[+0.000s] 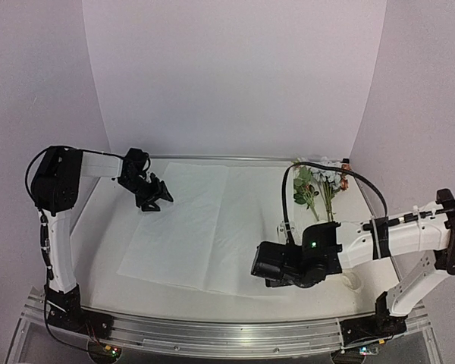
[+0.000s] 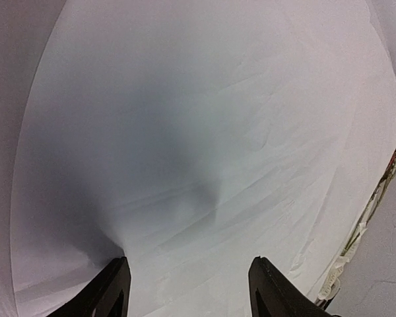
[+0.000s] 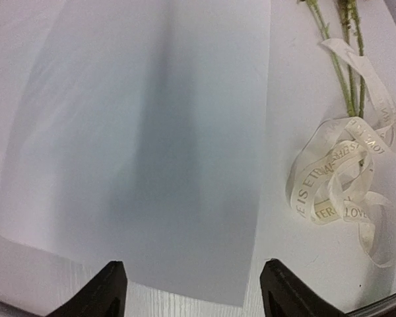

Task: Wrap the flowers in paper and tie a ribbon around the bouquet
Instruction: Unfold the folded wrapping paper at the center of the board, then adjust the flattened wrapping paper at the center of the board.

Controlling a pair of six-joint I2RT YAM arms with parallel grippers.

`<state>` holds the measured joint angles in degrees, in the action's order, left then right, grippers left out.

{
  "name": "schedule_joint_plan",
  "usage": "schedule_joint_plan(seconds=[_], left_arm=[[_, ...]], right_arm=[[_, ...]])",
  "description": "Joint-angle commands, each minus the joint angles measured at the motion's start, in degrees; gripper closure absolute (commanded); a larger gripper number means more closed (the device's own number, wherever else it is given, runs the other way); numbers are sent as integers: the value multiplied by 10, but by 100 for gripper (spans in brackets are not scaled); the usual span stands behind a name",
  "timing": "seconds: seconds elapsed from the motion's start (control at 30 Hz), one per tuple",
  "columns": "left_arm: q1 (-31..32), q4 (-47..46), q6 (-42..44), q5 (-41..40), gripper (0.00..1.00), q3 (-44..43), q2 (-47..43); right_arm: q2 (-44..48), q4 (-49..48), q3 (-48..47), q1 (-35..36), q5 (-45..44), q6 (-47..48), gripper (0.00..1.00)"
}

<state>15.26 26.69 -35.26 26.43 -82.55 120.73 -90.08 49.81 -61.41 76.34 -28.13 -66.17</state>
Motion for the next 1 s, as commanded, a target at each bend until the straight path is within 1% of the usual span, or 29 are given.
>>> schedule_joint_plan(seconds=[0.0, 0.03, 0.1, 0.17, 0.23, 0.3, 0.37, 0.43, 0.53, 0.6, 0.77, 0.9, 0.97], left_arm=[[-30, 99, 82, -87, 34, -77, 65], [-32, 108, 91, -92, 34, -102, 76], [-32, 124, 108, -93, 32, -160, 98], [-32, 141, 119, -94, 29, -211, 117], [-32, 153, 126, -87, 26, -268, 132], [-32, 166, 128, -81, 21, -310, 135], [-30, 174, 122, -71, 18, -334, 123], [-20, 164, 115, -66, 15, -321, 90], [12, 121, 95, -58, 13, -268, 35], [41, 95, 77, -44, 13, -248, 25], [133, 46, 35, -41, 15, -249, 57], [191, 39, 17, -48, 17, -283, 97], [214, 32, 10, -49, 18, -288, 107]], right_arm=[[54, -49, 25, -65, 136, 118, 16], [55, -53, 30, -89, 171, 138, 11], [47, -76, 33, -148, 275, 181, 4], [35, -84, 22, -186, 336, 224, 2], [16, -89, 1, -221, 368, 262, 2], [-5, -89, -29, -243, 372, 294, 2], [-29, -90, -57, -268, 372, 309, 5], [-58, -93, -85, -294, 377, 319, 7], [-103, -94, -127, -329, 377, 326, 14], [-116, -97, -144, -350, 382, 314, 19], [-106, -102, -136, -392, 352, 301, 25], [-85, -102, -112, -426, 335, 288, 32], [-74, -102, -100, -434, 328, 290, 33]])
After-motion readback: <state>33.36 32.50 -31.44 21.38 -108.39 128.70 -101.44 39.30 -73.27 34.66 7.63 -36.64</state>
